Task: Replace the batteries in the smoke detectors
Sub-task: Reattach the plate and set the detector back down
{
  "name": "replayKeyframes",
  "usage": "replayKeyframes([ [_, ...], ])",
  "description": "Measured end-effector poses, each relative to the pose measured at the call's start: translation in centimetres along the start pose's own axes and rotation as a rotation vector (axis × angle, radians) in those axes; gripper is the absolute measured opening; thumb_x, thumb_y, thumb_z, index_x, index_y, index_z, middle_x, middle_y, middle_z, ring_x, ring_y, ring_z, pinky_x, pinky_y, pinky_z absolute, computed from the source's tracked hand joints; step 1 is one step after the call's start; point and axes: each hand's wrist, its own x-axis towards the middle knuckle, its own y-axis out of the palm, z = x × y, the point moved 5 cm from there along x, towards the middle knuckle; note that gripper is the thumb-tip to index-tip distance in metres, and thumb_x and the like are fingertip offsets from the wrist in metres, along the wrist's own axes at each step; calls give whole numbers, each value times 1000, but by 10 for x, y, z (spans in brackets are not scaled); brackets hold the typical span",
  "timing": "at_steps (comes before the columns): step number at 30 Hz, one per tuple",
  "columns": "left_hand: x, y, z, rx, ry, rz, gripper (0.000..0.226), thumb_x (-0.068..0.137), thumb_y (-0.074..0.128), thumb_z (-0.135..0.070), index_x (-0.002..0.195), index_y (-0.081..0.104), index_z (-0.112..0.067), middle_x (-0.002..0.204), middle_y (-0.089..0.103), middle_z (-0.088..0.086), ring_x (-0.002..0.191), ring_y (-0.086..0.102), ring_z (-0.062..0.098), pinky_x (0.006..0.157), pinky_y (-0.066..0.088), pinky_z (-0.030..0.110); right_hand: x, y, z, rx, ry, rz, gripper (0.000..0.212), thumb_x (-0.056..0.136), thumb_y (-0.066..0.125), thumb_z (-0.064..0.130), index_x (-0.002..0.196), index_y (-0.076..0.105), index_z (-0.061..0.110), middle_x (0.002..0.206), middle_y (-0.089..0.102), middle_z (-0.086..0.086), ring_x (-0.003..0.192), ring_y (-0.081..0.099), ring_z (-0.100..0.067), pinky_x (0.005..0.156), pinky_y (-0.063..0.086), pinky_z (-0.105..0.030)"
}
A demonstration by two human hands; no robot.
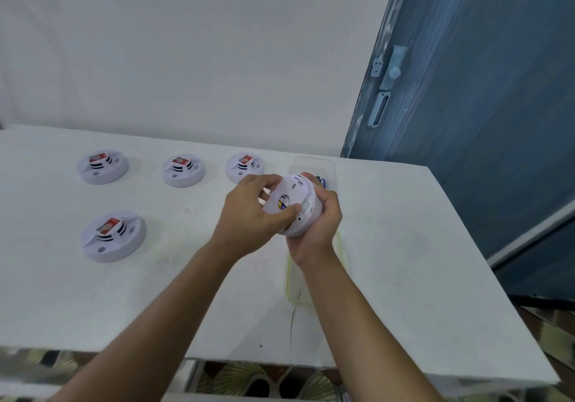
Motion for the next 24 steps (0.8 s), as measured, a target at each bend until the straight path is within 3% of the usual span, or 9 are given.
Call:
replayKeyframes([
  [7,-1,2,-1,-44,-16,-16,48,75,79,-37,119,63,-26,110,60,-14,92,56,-6,68,44,7,-2,2,4,-43,-33,-3,42,77,52,32,115,58,15,108,59,-17,101,57,-39,92,42,-54],
  [11,-2,3,-1,-68,-44,-35,43,75,79,-40,113,64,-29,105,60,-19,90,57,-7,70,46,10,-3,3,8,-59,-52,-6,37,75,52,31,109,60,17,95,65,-10,90,62,-34,77,51,-40],
  [15,-3,4,-1,-75,-69,-34,37,75,78,-42,108,62,-34,101,61,-20,87,58,-6,73,50,14,-4,4,10,-79,-68,-16,39,75,51,31,110,59,14,95,64,-9,85,64,-30,72,53,-37],
  [20,-2,6,1,-74,-68,-22,47,76,77,-45,119,66,-27,109,61,-15,92,58,-5,79,53,20,-5,6,12,-95,-88,-43,43,76,51,31,114,59,12,103,61,-14,92,61,-33,75,54,-38],
  [24,-1,8,3,-105,-59,26,53,78,76,-44,126,61,-25,115,58,-12,96,57,-1,73,47,11,-5,7,12,-96,-85,-35,44,77,51,32,116,57,12,105,61,-16,92,62,-34,75,54,-39],
])
